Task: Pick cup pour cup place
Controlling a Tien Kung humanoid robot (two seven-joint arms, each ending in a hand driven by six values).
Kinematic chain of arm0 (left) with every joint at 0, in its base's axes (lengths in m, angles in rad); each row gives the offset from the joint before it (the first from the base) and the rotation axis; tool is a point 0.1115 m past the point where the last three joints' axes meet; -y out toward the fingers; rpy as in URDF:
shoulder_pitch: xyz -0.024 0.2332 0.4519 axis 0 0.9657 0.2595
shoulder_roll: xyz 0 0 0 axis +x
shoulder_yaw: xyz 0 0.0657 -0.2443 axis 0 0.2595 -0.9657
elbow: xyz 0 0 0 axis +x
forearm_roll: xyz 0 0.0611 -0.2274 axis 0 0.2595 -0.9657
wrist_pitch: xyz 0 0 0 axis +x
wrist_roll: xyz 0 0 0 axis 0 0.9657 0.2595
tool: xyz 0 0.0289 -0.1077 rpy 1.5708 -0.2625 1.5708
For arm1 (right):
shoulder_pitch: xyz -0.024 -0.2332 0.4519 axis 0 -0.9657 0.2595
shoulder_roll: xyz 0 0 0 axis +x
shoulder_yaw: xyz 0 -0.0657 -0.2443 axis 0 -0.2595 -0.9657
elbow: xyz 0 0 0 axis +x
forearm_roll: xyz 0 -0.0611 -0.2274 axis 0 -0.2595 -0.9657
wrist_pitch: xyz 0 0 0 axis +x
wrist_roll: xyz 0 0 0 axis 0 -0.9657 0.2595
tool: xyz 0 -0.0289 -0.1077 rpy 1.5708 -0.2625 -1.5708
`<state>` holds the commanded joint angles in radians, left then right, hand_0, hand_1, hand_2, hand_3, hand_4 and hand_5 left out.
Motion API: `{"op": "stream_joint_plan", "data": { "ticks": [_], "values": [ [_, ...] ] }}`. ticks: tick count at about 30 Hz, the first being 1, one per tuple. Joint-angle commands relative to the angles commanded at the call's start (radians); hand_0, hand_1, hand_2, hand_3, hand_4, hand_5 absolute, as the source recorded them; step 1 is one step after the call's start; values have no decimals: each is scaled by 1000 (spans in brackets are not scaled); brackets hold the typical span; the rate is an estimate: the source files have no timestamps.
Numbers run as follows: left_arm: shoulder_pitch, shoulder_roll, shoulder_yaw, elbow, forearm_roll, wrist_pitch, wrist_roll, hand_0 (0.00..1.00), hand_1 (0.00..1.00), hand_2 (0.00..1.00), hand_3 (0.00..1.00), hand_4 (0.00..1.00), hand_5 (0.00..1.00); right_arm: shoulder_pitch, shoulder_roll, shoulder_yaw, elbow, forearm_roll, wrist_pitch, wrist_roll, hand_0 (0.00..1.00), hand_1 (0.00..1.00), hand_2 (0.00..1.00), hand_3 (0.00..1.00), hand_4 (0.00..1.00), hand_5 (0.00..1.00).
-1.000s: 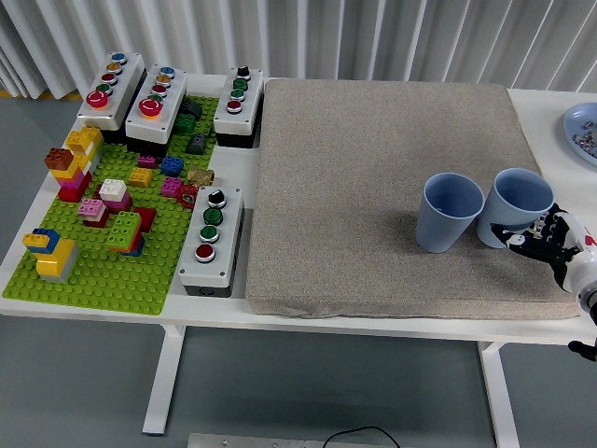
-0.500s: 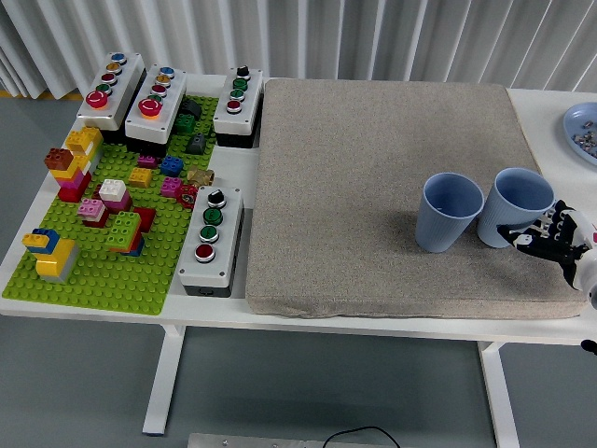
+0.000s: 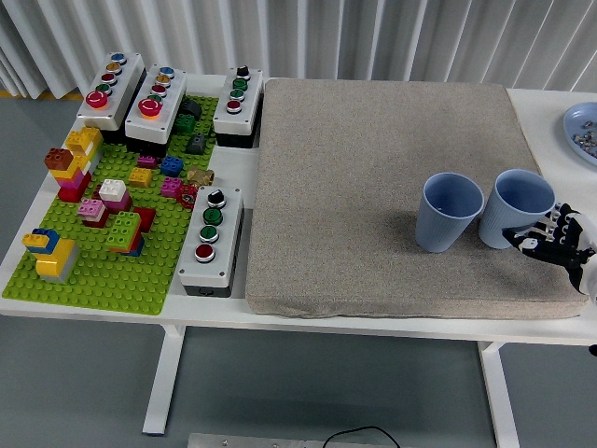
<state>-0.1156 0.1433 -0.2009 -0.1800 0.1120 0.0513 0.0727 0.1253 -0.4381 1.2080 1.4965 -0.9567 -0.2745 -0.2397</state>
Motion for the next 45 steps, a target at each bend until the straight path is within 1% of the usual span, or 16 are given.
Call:
{"op": "stream_joint_plan", "data": {
  "ticks": [6, 10, 17, 19, 24, 26, 30, 34, 35, 36, 37, 39, 41, 42, 45],
  "values": [
    [2, 0, -8, 0, 7, 0, 2, 699, 732, 747, 632, 491, 932, -19, -15, 16, 19, 4, 0, -2, 906, 837, 907, 929, 852, 233],
    [1, 1, -21, 0, 20, -1, 3, 699, 732, 747, 632, 491, 932, -40, -33, 28, 36, 10, 5, -5, 906, 837, 907, 929, 852, 233],
    [4, 2, -20, 0, 20, -1, 3, 699, 732, 747, 631, 491, 932, -70, -56, 72, 57, 13, 3, -5, 907, 838, 907, 930, 853, 232],
    [6, 3, -18, 0, 18, -1, 3, 700, 729, 747, 630, 491, 930, -77, -65, 85, 64, 14, 2, -6, 907, 838, 907, 930, 853, 231],
    [8, 7, -18, 0, 17, -2, 3, 700, 730, 747, 630, 491, 929, -103, -100, 126, 97, 22, 4, -8, 907, 839, 908, 930, 853, 232],
    [8, 8, -18, 0, 16, -2, 3, 700, 730, 747, 630, 491, 929, -101, -104, 135, 99, 21, 3, -7, 907, 839, 908, 930, 853, 232],
    [7, 11, 2, 0, -2, -3, 0, 700, 730, 746, 627, 491, 929, -65, -108, 159, 79, 21, -3, -5, 907, 838, 904, 929, 854, 236],
    [9, 16, 21, 0, -24, -2, -4, 700, 730, 746, 627, 491, 929, -12, -116, 191, 57, 21, -8, -1, 907, 838, 904, 929, 854, 236],
    [9, 18, 28, 0, -32, -1, -6, 700, 730, 746, 627, 491, 929, 20, -116, 204, 43, 19, -14, 1, 907, 838, 904, 929, 854, 236],
    [9, 18, 27, 0, -32, -1, -6, 700, 730, 746, 630, 491, 929, 35, -116, 208, 38, 19, -17, 2, 906, 837, 889, 924, 854, 242],
    [9, 18, 27, 0, -32, -1, -6, 700, 730, 746, 630, 491, 929, 40, -116, 210, 36, 18, -18, 3, 906, 837, 889, 924, 854, 242],
    [6, 21, 50, 0, -52, -1, -10, 700, 730, 746, 630, 491, 929, 98, -106, 230, 7, 23, -29, 11, 906, 837, 889, 924, 854, 242],
    [4, 22, 43, 0, -45, -1, -9, 700, 730, 746, 630, 491, 929, 165, -74, 255, -33, 67, -75, 48, 906, 837, 889, 924, 854, 242],
    [3, 21, 42, 0, -43, -1, -8, 700, 729, 744, 629, 491, 929, 199, -56, 270, -51, 91, -98, 67, 876, 797, 805, 862, 848, 253],
    [2, 20, 50, 0, -53, -1, -10, 700, 729, 744, 629, 491, 929, 267, -11, 301, -82, 128, -133, 99, 876, 797, 805, 862, 848, 253]
  ]
}}
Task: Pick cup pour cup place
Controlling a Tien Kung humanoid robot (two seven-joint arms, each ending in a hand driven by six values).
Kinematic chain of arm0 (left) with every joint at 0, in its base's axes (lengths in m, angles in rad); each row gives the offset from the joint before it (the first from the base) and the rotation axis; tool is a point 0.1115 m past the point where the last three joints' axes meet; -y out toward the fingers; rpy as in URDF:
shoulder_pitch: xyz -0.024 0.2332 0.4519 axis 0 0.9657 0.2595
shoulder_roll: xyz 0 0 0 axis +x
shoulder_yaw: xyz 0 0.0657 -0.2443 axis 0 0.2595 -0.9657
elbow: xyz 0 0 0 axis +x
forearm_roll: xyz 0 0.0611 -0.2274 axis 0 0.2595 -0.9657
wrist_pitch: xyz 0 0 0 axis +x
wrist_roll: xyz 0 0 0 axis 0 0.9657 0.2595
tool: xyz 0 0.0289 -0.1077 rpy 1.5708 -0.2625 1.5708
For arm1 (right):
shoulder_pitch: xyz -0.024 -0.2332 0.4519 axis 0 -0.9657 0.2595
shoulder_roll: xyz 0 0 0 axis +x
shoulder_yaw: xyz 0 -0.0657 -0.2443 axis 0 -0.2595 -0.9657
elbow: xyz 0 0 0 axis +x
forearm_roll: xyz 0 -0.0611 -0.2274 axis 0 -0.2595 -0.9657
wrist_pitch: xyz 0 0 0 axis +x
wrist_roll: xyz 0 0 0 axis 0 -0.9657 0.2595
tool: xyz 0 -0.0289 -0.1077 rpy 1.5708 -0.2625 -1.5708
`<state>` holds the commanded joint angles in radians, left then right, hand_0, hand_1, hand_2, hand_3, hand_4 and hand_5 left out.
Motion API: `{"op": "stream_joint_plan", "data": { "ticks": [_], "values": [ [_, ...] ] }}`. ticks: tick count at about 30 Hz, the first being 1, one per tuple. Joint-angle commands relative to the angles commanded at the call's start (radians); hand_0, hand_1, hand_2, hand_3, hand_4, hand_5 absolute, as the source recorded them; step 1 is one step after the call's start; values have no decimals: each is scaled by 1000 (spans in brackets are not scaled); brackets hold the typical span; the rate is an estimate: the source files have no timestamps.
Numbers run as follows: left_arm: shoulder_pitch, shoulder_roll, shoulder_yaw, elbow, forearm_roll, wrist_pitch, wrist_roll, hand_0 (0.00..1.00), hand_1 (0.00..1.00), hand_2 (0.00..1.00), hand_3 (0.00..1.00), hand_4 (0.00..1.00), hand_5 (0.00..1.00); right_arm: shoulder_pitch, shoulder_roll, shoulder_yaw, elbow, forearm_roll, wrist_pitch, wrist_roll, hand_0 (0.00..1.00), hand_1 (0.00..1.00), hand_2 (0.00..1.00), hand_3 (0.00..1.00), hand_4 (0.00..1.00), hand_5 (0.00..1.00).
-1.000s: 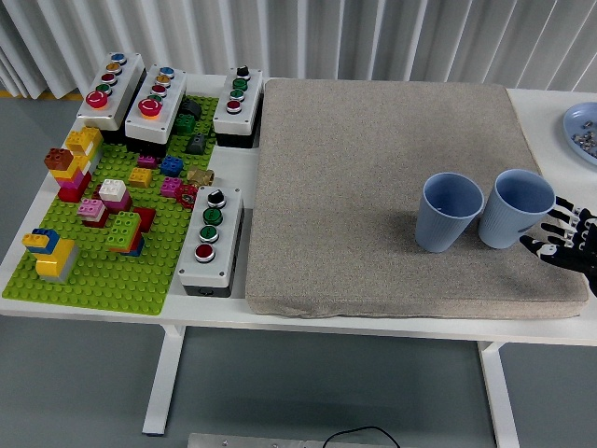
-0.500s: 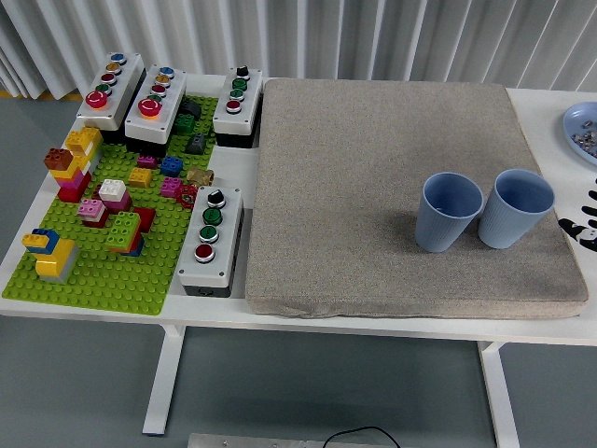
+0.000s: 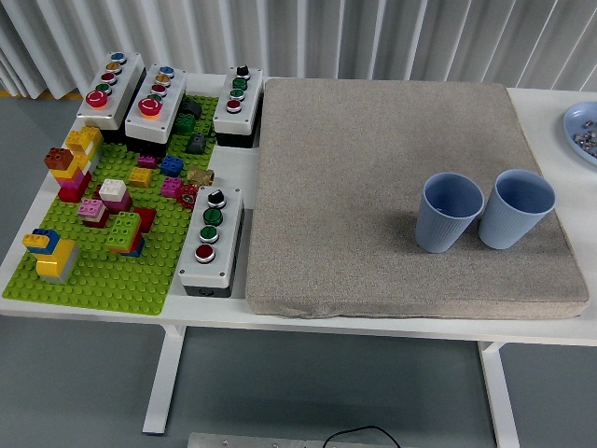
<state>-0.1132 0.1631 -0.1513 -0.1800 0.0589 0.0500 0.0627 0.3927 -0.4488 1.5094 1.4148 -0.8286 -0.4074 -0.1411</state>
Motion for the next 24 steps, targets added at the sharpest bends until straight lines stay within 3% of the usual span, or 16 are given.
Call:
{"op": "stream_joint_plan", "data": {
  "ticks": [6, 11, 14, 15, 20, 21, 24],
  "values": [
    [-8, -4, -20, 0, 14, 1, 1, 700, 729, 743, 629, 491, 930, 90, 68, 27, -50, 37, -24, 50, 866, 777, 775, 852, 844, 267],
    [-13, -7, -14, 0, 7, 1, -1, 700, 729, 743, 629, 491, 929, 124, 88, 37, -78, 100, -35, 93, 846, 769, 764, 843, 845, 278],
    [-14, -8, -5, 0, -2, 1, -2, 700, 729, 743, 629, 491, 929, 138, 93, 50, -93, 177, -15, 108, 846, 769, 764, 843, 845, 278],
    [-14, -8, -3, 0, -3, 1, -2, 700, 729, 743, 629, 491, 929, 142, 94, 54, -98, 203, -5, 107, 840, 766, 771, 833, 843, 555],
    [-16, -9, -4, 0, 0, 0, -1, 700, 729, 743, 629, 491, 929, 156, 89, 79, -106, 265, 35, 78, 840, 766, 771, 833, 843, 555],
    [-16, -9, -4, 0, -1, 0, -1, 701, 729, 741, 629, 490, 929, 157, 88, 80, -108, 267, 39, 75, 846, 765, 769, 834, 853, 622],
    [-15, -8, -4, 0, 1, 0, 0, 701, 729, 741, 629, 490, 929, 163, 88, 91, -123, 273, 72, 55, 846, 765, 769, 834, 853, 622]
  ]
}}
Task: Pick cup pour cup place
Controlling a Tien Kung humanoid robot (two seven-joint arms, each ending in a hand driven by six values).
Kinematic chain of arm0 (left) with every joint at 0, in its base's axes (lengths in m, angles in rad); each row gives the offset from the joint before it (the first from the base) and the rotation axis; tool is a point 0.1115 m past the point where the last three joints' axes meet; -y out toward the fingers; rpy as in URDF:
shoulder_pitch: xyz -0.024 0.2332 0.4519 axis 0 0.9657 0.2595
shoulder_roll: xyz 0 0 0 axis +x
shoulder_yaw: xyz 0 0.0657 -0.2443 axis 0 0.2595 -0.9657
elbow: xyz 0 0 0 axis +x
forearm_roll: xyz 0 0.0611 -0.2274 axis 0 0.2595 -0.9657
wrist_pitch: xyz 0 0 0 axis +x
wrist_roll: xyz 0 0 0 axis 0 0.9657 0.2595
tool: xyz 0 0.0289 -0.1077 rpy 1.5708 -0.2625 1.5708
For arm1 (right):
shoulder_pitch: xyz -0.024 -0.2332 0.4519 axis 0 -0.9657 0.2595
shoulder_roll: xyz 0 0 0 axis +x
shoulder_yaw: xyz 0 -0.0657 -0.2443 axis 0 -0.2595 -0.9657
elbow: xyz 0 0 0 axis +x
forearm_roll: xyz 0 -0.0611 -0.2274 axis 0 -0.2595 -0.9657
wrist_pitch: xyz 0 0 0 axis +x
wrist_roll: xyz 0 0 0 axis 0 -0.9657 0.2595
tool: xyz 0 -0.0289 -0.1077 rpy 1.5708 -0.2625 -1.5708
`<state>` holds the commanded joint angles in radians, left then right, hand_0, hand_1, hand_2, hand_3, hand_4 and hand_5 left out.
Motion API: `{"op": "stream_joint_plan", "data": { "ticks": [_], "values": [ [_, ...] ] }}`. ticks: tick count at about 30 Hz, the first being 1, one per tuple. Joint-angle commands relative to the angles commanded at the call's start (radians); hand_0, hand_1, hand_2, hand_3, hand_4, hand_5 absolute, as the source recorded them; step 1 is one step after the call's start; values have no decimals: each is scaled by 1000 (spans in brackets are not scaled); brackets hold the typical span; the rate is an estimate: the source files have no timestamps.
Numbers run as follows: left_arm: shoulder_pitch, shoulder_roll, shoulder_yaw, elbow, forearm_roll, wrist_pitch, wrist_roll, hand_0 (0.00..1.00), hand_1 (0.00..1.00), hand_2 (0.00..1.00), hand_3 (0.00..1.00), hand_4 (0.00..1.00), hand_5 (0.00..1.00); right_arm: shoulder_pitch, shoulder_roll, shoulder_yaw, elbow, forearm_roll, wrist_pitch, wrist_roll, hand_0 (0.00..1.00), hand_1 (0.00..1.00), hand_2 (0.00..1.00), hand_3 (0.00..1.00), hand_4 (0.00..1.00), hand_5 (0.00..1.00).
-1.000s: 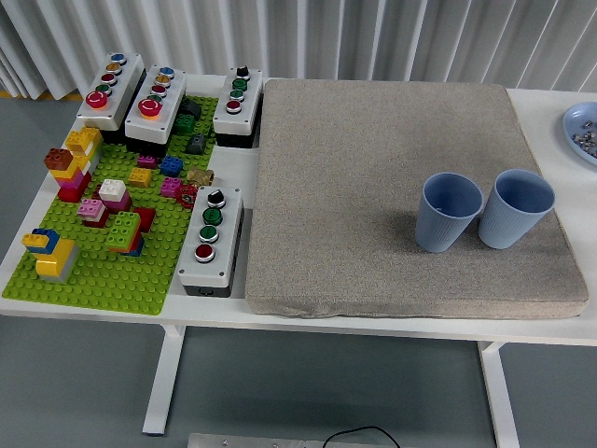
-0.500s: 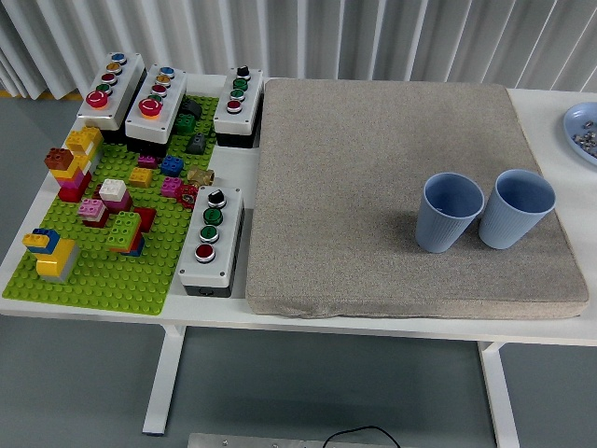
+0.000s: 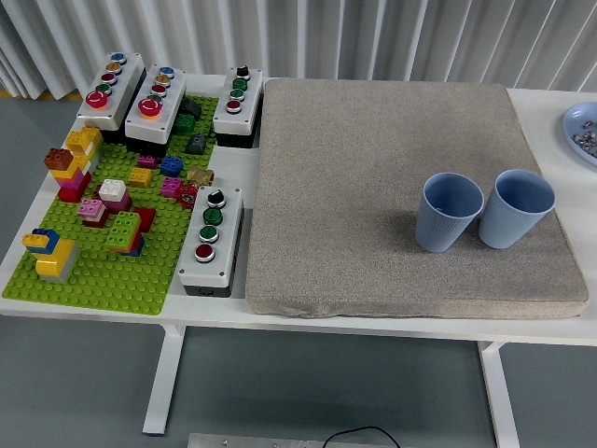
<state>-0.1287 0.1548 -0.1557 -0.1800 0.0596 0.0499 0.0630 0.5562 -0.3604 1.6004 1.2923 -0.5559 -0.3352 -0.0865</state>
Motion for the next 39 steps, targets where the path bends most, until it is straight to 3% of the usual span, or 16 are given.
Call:
{"op": "stream_joint_plan", "data": {
  "ticks": [2, 3, 14, 16, 33, 36, 39],
  "values": [
    [0, 0, 0, 0, 1, 0, 0, 701, 729, 741, 629, 490, 929, 1, 3, 5, -11, 3, 8, -11, 846, 765, 769, 834, 853, 622],
    [0, 0, 0, 0, 1, 0, 0, 701, 729, 741, 629, 490, 929, 1, 4, 6, -15, -2, 12, -15, 860, 772, 780, 836, 868, 998],
    [-1, -2, 10, 0, -8, -1, -1, 701, 730, 741, 630, 489, 929, 0, 13, 17, -39, -170, 74, -61, 881, 792, 808, 840, 859, 998],
    [-1, -3, 9, 0, -6, -1, -1, 701, 731, 741, 630, 488, 929, 2, 15, 18, -42, -170, 78, -58, 893, 829, 843, 846, 864, 998],
    [3, -1, 10, -2, -6, 0, 1, 701, 730, 741, 631, 488, 929, -13, 31, 18, -25, -177, 72, -54, 906, 825, 852, 850, 846, 998],
    [5, 0, 9, -2, -4, 0, 1, 701, 730, 741, 630, 488, 930, -26, 39, 7, -23, -198, 63, -51, 901, 830, 842, 849, 826, 998],
    [4, 0, 12, -2, -7, 0, 0, 701, 730, 741, 630, 488, 930, -42, 55, -19, -15, -194, -12, -6, 901, 830, 842, 849, 826, 998]
  ]
}}
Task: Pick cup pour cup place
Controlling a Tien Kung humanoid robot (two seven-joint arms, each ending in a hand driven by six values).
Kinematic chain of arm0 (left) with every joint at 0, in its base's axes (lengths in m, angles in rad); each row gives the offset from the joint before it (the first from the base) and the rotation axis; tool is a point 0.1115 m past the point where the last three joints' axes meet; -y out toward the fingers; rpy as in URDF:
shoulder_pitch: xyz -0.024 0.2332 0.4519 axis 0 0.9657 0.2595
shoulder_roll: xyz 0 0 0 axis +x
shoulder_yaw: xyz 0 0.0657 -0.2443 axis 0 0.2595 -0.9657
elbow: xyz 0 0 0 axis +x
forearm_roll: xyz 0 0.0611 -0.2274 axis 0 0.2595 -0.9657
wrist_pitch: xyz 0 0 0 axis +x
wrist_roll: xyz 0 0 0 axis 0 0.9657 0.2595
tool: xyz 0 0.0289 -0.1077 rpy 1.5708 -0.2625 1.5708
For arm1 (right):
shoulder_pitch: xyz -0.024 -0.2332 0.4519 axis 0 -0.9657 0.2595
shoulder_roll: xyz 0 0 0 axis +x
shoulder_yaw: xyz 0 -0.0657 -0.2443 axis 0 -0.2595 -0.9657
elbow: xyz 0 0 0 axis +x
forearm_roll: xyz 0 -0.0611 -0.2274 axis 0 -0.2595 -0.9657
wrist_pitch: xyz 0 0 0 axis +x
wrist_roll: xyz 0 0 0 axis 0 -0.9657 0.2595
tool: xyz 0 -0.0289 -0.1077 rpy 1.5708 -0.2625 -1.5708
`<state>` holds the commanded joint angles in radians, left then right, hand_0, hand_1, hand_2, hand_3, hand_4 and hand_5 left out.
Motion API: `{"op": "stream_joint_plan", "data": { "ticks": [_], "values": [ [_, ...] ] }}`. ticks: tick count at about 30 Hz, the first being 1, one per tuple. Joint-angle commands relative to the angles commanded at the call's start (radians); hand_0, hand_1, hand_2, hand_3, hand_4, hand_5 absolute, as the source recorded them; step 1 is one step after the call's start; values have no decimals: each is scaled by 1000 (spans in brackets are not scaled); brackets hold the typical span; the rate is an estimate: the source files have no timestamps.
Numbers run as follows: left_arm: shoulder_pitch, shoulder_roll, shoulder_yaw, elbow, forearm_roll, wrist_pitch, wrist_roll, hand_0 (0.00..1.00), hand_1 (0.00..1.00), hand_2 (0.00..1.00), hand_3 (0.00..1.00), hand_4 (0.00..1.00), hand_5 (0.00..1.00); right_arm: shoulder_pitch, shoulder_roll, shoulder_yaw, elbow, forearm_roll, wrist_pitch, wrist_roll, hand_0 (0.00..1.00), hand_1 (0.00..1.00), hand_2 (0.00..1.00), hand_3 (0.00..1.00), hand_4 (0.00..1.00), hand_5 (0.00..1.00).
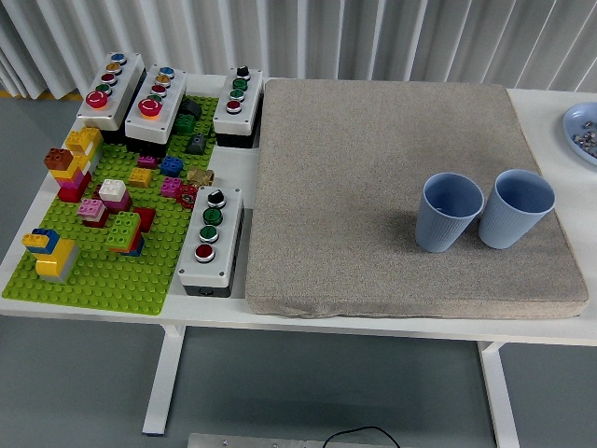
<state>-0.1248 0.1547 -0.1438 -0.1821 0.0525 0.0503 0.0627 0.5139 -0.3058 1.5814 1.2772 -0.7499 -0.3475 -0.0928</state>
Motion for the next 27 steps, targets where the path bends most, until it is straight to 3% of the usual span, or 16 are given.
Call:
{"op": "stream_joint_plan", "data": {
  "ticks": [1, 4, 6, 7, 12, 13, 27],
  "values": [
    [-1, 0, 1, 0, 0, 0, 0, 701, 730, 740, 632, 488, 931, -4, 4, -5, 3, 7, -16, 13, 884, 793, 758, 790, 756, 998],
    [-3, -1, 1, 0, 0, 0, 0, 701, 730, 740, 632, 488, 931, -14, 13, -17, 3, 20, -27, 31, 884, 793, 758, 790, 756, 998],
    [-4, 0, 2, 0, 0, 0, 0, 701, 730, 740, 632, 488, 931, -14, 15, -20, -3, 20, -19, 34, 884, 793, 758, 790, 756, 998],
    [-4, 0, 3, 0, 0, 0, 0, 701, 729, 740, 631, 488, 930, -14, 16, -21, -10, 25, -11, 35, 855, 758, 731, 769, 746, 946],
    [-6, -1, 5, 1, -5, 0, -3, 701, 729, 740, 631, 488, 930, -14, 17, -18, -18, 34, 16, 31, 855, 758, 731, 769, 746, 946],
    [-7, -1, 6, 0, -6, 0, -3, 701, 729, 741, 632, 487, 929, -14, 17, -18, -16, 29, 18, 27, 838, 744, 708, 744, 730, 851],
    [-7, -2, 4, 1, -3, 0, -2, 701, 729, 740, 631, 487, 929, -10, 11, -16, 0, 8, 1, 19, 873, 750, 702, 747, 726, 819]
  ]
}}
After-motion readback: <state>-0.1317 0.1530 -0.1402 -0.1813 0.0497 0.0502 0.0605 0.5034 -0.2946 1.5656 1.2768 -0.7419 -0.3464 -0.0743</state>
